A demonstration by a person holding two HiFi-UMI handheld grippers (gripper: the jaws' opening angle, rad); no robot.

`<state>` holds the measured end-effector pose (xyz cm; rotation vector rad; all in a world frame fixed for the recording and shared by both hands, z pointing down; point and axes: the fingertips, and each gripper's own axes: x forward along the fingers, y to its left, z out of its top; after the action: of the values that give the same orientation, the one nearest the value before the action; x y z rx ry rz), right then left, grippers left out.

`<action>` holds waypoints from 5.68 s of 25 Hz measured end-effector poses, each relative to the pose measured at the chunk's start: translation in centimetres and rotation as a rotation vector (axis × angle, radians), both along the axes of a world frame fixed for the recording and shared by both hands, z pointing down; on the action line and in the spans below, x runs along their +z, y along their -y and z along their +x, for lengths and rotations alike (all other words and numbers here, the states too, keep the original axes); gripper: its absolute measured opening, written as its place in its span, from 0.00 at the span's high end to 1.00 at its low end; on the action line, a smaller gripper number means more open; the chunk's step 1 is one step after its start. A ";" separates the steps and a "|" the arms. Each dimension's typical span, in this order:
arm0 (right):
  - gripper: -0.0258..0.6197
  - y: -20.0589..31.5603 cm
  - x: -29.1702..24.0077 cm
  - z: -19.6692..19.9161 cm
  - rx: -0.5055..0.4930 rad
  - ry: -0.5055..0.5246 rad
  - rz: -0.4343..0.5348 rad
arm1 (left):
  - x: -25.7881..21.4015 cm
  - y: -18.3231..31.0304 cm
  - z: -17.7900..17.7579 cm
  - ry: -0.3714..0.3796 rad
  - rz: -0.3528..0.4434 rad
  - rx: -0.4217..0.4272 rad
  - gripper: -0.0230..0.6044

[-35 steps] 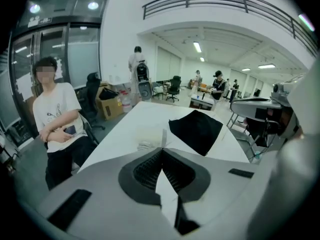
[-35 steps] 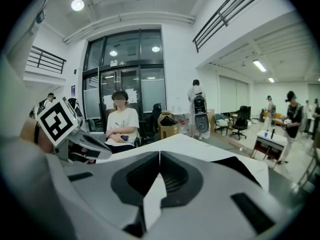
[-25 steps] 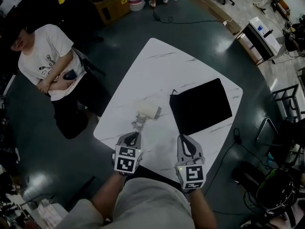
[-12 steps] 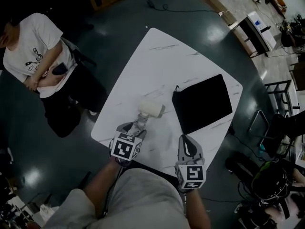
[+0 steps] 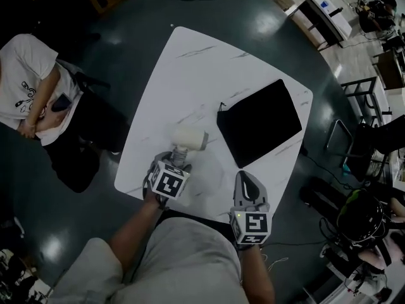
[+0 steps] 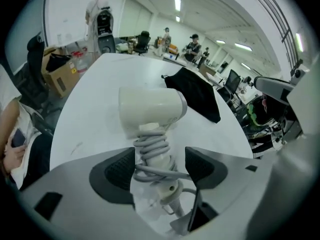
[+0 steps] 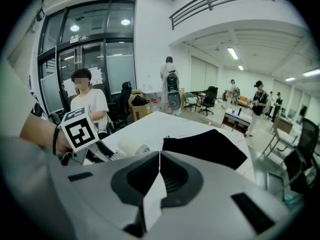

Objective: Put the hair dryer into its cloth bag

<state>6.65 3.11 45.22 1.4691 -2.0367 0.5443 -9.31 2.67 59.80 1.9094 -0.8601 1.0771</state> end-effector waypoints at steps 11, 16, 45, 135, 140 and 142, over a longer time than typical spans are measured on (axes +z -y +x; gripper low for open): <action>0.94 0.9 2.9 2.1 0.001 -0.042 -0.068 | 2.5 0.9 0.6 0.050 -0.055 0.053 0.49; 0.93 0.7 5.6 3.3 -0.063 -0.081 -0.140 | 2.6 1.1 0.3 0.047 -0.027 0.074 0.50; 0.83 -0.7 16.8 4.0 -0.431 -0.548 -0.349 | 1.2 -1.1 -1.7 -0.226 -0.035 -0.137 0.57; 0.79 2.9 17.2 1.9 -0.433 -0.379 -0.364 | -3.0 -1.8 1.3 -0.302 0.019 0.015 0.58; 0.90 3.1 17.5 2.0 -0.417 -0.313 -0.367 | -2.9 -1.5 1.1 -0.299 0.017 0.009 0.58; 0.91 3.0 17.4 2.1 -0.417 -0.298 -0.364 | -2.9 -1.6 1.1 -0.299 0.015 0.011 0.58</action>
<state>8.75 0.10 62.66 0.8266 -1.8176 0.4585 -8.16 4.23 56.94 2.0244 -0.6902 0.7666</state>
